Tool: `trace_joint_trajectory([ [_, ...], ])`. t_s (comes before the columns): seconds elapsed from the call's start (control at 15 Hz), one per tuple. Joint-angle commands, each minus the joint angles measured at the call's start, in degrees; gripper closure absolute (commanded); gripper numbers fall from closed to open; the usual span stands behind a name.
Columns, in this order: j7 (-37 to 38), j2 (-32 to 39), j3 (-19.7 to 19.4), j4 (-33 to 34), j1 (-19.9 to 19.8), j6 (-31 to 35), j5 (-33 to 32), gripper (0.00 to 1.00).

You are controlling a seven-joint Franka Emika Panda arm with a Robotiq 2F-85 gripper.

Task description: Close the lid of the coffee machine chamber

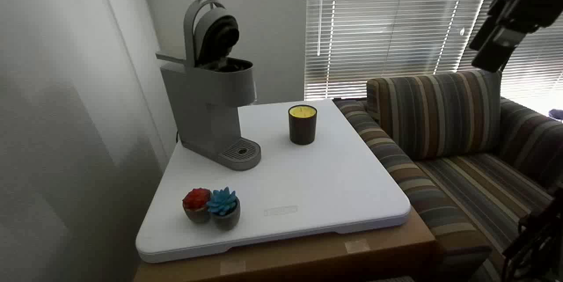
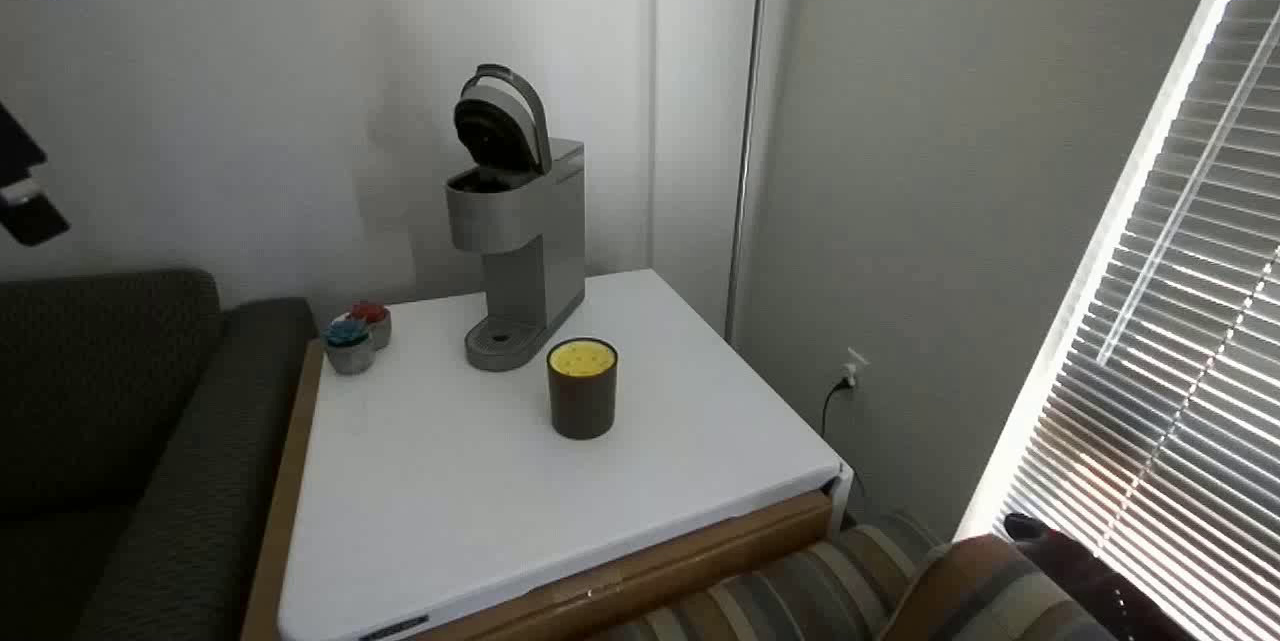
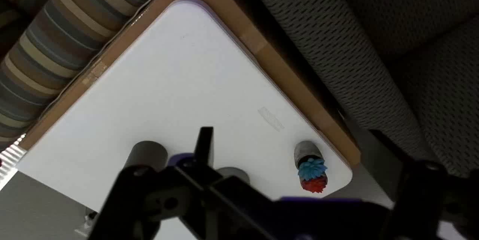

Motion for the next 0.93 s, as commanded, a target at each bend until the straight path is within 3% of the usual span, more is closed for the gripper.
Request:
trace_joint_trajectory([
  [0.0,0.02,-0.04,0.0,0.04,-0.01,-0.24,-0.01,0.0],
  [0.2,4.92,3.04,1.46,0.73,-2.75,7.97,-0.85,0.0],
  [0.67,16.52,15.75,8.12,8.75,-12.79,24.93,-10.32,0.0],
  [0.73,16.79,17.78,8.1,10.29,-13.41,27.46,-11.03,0.0],
  [0.8,15.46,11.91,6.61,6.26,-10.52,23.98,-9.13,0.0],
  [0.87,15.89,13.91,6.92,7.68,-11.32,25.45,-9.68,0.0],
])
